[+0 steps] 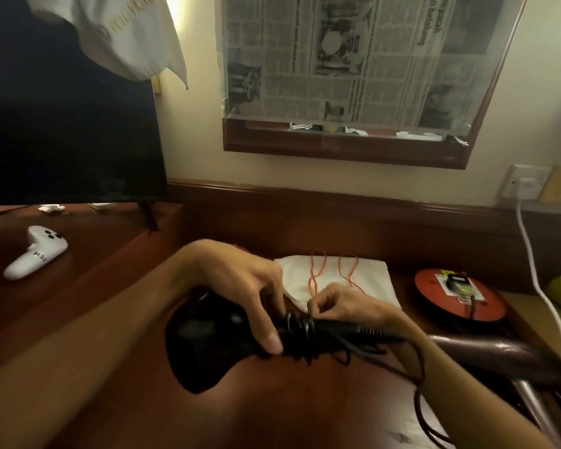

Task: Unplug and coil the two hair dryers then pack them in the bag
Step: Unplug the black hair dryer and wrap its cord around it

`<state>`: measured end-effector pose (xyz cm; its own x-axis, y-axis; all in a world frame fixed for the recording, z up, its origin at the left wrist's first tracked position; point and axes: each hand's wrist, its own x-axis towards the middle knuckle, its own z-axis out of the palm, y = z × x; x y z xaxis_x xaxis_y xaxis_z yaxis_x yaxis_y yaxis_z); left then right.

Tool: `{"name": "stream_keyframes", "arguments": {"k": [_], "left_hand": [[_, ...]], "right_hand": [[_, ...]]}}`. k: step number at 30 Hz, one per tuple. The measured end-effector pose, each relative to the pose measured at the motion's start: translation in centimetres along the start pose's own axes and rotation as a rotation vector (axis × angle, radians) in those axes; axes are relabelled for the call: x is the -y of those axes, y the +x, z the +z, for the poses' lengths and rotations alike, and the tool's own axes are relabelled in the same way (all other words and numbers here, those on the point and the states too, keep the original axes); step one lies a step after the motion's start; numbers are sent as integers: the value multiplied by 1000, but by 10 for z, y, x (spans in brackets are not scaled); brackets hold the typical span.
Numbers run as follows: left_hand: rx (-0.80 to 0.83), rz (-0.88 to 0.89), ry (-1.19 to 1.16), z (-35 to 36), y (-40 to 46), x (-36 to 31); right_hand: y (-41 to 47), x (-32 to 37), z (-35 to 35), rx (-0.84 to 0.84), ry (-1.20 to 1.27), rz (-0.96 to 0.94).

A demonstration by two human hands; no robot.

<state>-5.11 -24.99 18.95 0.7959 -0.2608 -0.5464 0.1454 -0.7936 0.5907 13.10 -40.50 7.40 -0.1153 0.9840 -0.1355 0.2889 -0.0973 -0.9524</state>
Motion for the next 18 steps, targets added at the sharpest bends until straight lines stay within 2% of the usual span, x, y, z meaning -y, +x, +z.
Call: {"name": "stream_keyframes", "arguments": {"k": [2, 4, 6, 9, 11, 12, 15, 18], "left_hand": [[33, -190, 157, 14, 16, -2], [-44, -354, 292, 23, 29, 4], [-184, -423, 332, 22, 30, 14], [-352, -437, 324, 9, 17, 21], [-471, -435, 371, -3, 2, 23], [-527, -416, 357, -9, -7, 23], [-609, -275, 100, -27, -35, 21], [-621, -152, -4, -30, -46, 19]], "right_hand": [[9, 19, -9, 16, -118, 65], [16, 39, -12, 50, -218, 141], [18, 59, -12, 63, -296, 218], [15, 80, -2, -28, -372, 240], [10, 83, 7, -78, -270, 166], [6, 82, 13, -72, -145, 124], [-1, 67, 25, 23, 286, -21], [4, 40, 26, 90, 393, -108]]}}
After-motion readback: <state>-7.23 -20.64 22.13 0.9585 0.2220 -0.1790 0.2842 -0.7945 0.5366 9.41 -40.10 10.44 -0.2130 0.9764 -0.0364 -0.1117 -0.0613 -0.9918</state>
